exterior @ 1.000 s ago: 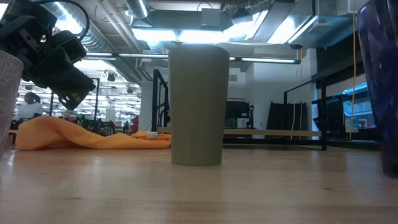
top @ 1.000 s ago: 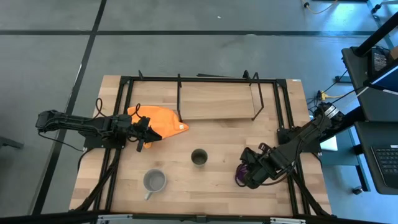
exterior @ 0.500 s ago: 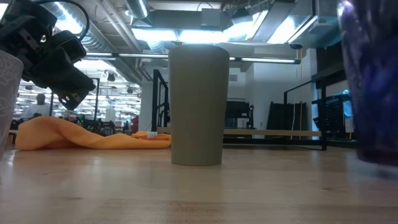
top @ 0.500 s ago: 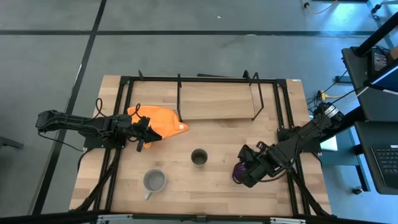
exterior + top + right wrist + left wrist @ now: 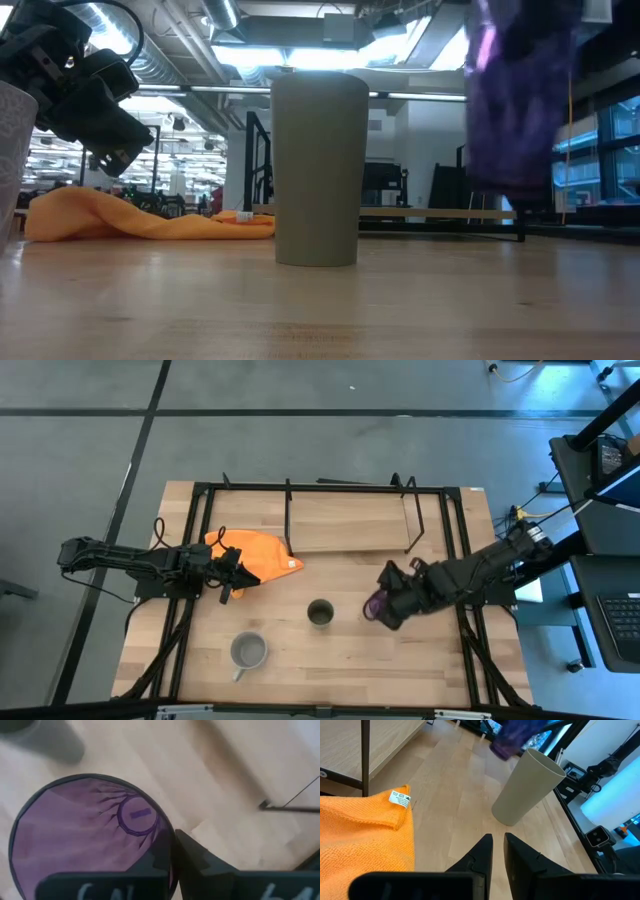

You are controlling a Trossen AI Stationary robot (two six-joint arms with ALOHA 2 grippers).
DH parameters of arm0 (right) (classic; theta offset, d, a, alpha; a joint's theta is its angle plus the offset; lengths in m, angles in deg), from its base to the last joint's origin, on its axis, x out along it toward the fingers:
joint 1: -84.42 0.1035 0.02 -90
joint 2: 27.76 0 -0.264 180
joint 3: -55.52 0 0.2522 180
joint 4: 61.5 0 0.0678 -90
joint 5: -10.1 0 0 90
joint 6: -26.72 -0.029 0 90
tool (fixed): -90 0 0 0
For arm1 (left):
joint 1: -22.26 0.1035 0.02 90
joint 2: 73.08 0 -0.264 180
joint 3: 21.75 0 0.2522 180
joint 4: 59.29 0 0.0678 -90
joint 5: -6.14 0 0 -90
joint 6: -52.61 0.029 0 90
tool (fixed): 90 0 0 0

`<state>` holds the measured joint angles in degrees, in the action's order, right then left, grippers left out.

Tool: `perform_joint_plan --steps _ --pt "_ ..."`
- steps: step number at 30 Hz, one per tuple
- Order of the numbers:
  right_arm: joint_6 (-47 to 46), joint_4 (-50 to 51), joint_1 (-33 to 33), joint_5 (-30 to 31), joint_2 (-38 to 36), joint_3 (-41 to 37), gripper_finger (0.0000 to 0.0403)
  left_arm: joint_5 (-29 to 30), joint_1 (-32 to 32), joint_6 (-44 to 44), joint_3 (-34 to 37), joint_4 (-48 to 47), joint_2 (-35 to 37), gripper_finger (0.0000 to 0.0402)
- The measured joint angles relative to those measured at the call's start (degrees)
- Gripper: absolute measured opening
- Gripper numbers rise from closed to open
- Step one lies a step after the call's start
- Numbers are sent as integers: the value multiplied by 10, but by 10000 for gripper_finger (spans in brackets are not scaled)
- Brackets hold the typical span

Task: Stack small to large cups/mugs on shelf
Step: Put the violet cup on the shelf

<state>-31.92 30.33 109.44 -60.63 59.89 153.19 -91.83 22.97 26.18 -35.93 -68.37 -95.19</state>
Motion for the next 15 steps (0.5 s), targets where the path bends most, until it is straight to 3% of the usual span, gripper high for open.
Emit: perform_joint_plan --steps 15 --pt "124 37 -187 6 -54 16 14 0 0 0 0 0 0 41"
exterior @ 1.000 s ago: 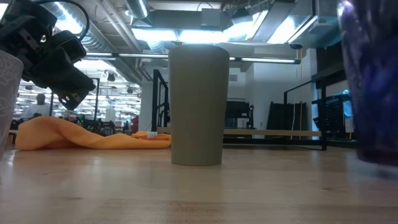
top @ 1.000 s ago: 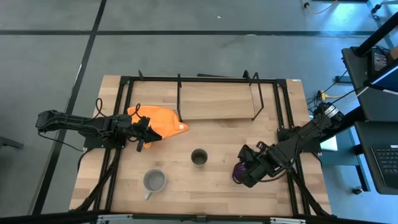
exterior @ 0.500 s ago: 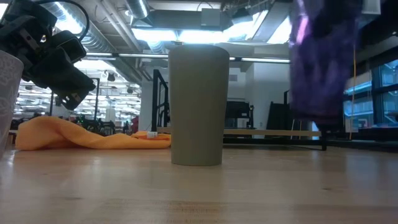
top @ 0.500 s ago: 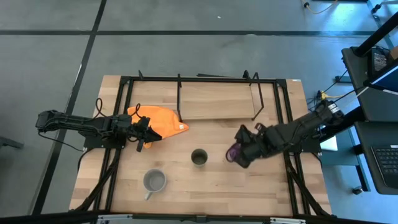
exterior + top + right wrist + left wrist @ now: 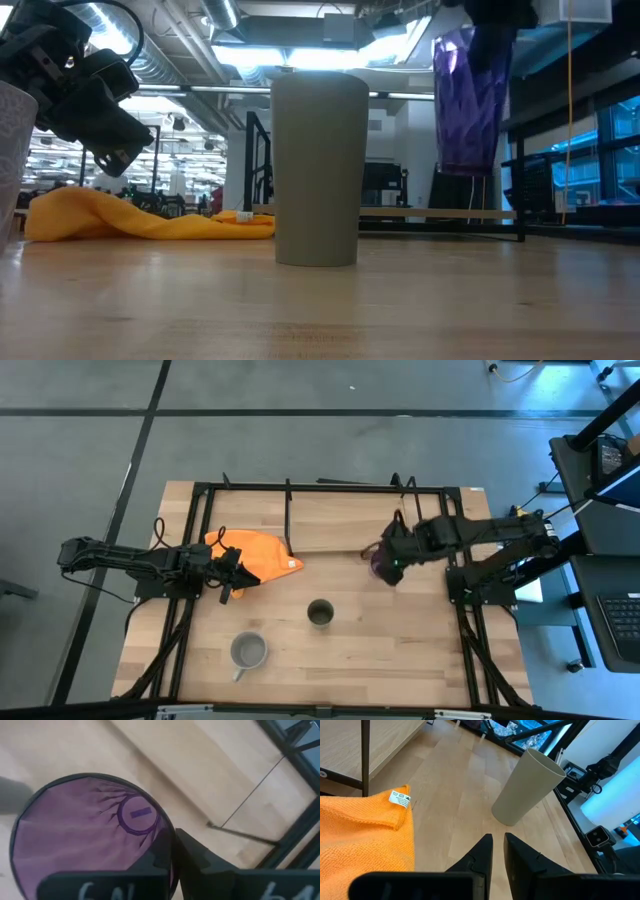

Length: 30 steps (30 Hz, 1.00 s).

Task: Stack small to large cups/mugs on shelf
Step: Put the violet cup on the shelf

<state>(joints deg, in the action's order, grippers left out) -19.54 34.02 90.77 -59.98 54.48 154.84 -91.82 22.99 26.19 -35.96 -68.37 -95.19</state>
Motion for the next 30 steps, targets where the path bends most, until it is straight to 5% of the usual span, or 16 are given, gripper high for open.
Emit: perform_joint_plan --steps 30 --pt "242 -90 -374 -98 1 0 14 0 0 0 0 0 0 41"
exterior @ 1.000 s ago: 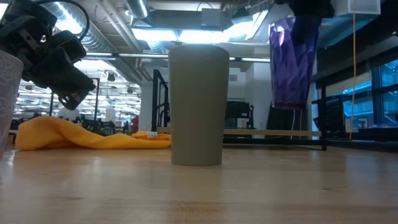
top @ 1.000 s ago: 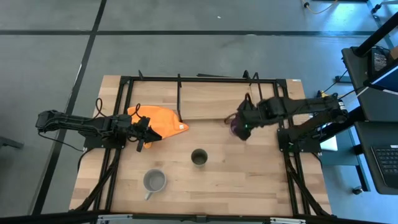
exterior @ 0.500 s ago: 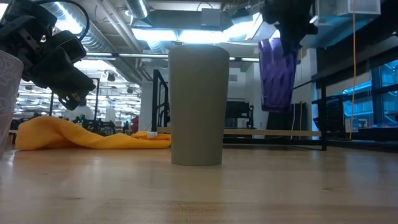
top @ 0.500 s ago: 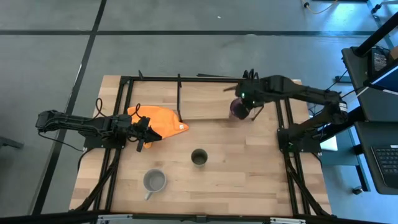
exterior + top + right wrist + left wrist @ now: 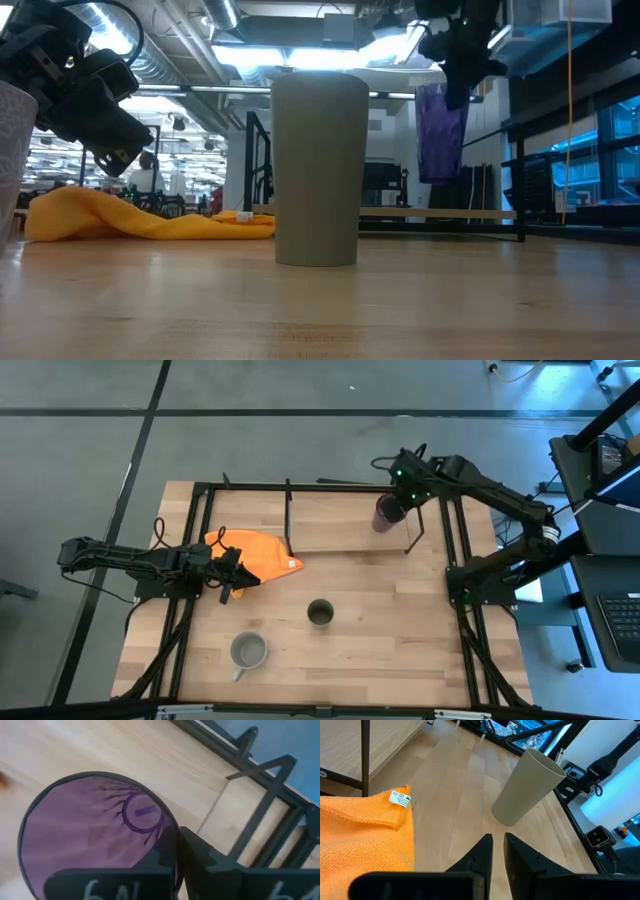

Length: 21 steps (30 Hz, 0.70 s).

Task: Stack small to large cups/mugs on shelf
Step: Put the violet cup on the shelf

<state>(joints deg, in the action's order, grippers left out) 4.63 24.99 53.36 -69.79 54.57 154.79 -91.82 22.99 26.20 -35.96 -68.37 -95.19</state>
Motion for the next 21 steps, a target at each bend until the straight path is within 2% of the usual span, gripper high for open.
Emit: perform_joint_plan --steps 6,21 --pt "30 -7 -43 -23 20 0 14 0 0 0 0 0 0 41" --pt "89 -28 -82 -50 55 -24 14 0 0 0 0 0 0 41"
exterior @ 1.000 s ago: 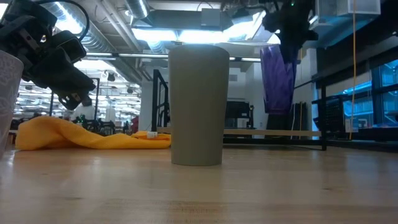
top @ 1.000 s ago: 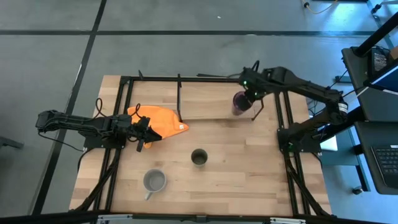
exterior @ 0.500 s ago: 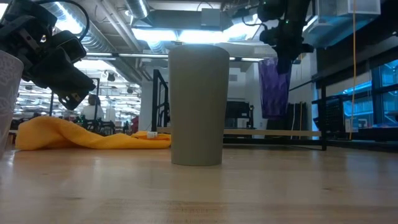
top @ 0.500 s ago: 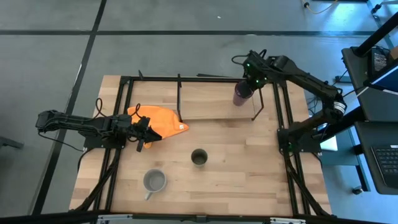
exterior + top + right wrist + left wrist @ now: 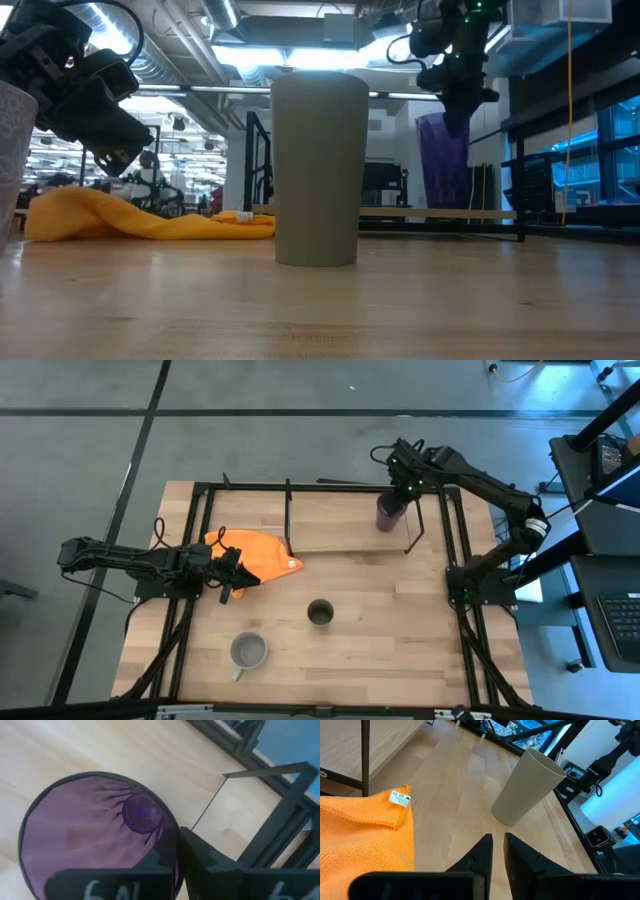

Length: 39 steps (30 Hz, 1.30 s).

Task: Stack small to large cups/mugs on shelf
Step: Put the violet cup on the shelf, then put the green cup on the shelf

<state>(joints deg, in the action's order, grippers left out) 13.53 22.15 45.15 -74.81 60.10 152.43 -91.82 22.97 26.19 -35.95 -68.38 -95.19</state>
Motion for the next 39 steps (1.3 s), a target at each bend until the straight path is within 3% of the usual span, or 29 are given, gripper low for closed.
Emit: perform_joint_plan --steps 8,23,33,39 --pt "0 -9 0 -4 -2 -7 27 0 0 0 0 0 0 41" --pt "-1 -15 2 4 -9 -7 151 0 0 0 0 0 0 41" --pt "-14 -6 32 4 -62 39 165 0 0 0 0 0 0 41" --pt "-31 14 108 4 -75 88 165 0 0 0 0 0 0 41"
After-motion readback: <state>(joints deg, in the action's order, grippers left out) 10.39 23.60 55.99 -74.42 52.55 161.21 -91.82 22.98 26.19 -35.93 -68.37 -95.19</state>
